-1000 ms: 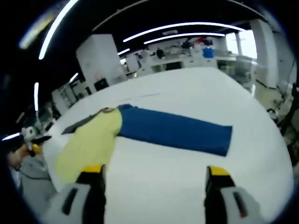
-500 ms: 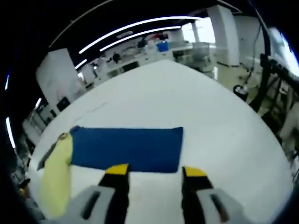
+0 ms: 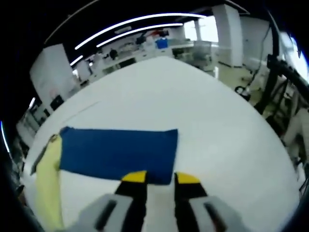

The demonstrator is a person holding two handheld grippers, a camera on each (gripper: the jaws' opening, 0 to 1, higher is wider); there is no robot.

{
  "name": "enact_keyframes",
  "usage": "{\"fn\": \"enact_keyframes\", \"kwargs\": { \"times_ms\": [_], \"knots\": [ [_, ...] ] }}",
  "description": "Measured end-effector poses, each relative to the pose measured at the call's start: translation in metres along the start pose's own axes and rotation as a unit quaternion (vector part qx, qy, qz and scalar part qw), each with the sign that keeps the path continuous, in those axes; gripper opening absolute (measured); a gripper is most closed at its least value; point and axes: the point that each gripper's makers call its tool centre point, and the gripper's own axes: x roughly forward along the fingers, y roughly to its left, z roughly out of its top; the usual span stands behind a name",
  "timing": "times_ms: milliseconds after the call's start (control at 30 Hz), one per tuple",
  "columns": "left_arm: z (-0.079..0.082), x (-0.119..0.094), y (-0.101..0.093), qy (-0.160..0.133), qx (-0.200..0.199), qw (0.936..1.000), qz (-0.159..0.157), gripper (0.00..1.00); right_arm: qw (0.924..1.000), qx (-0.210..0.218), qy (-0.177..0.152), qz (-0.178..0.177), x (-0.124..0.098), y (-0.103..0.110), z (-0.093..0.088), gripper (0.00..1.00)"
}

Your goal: Fold the garment on the visible template until the final outline fits inside the template.

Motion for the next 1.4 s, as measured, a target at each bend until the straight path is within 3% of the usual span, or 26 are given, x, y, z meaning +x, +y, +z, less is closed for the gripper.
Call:
{"fn": "enact_keyframes", "kwargs": {
  "times_ms": [233, 467, 733, 867, 933, 1033, 1133, 1167, 1267, 1400],
  "knots": [
    [-0.003, -0.002, 0.002, -0.001, -0.006, 1.0, 0.004, 0.9, 0.9999, -0.009, 0.005, -0.002, 0.005, -0.002, 0.002, 0.01],
    [-0.003, 0.0, -0.002, 0.0, -0.005, 1.0, 0.0, 0.9, 0.9999, -0.006, 0.004, 0.007, 0.005, 0.0, 0.005, 0.0],
    [-0.004, 0.004, -0.004, 0.012, 0.008, 0.9999, -0.009, 0.9, 0.9988, -0.01, -0.034, 0.032, 0.001, 0.018, 0.032, 0.0],
    [-0.005, 0.007, -0.008, 0.018, 0.02, 0.9996, -0.013, 0.89, 0.9947, -0.002, -0.067, 0.078, -0.006, 0.05, 0.059, 0.0],
    [-0.007, 0.008, -0.009, 0.019, 0.021, 0.9995, -0.017, 0.89, 0.9936, -0.005, -0.071, 0.088, -0.007, 0.06, 0.065, 0.0],
    [-0.013, 0.009, -0.01, 0.03, 0.031, 0.9988, -0.023, 0.89, 0.9901, -0.029, -0.076, 0.115, -0.012, 0.096, 0.07, 0.0],
    [-0.016, 0.012, -0.022, 0.037, 0.037, 0.9983, -0.027, 0.89, 0.9875, -0.046, -0.077, 0.13, -0.008, 0.116, 0.078, 0.0],
    [-0.017, 0.011, -0.023, 0.037, 0.038, 0.9982, -0.028, 0.89, 0.986, -0.049, -0.076, 0.14, -0.013, 0.134, 0.078, 0.0],
    [-0.016, 0.01, -0.021, 0.029, 0.031, 0.9986, -0.033, 0.89, 0.9828, -0.052, -0.081, 0.158, -0.006, 0.153, 0.089, 0.0],
    [-0.013, 0.011, -0.022, 0.021, 0.03, 0.9987, -0.035, 0.88, 0.9784, -0.064, -0.077, 0.181, -0.007, 0.193, 0.09, 0.0]
  ]
}}
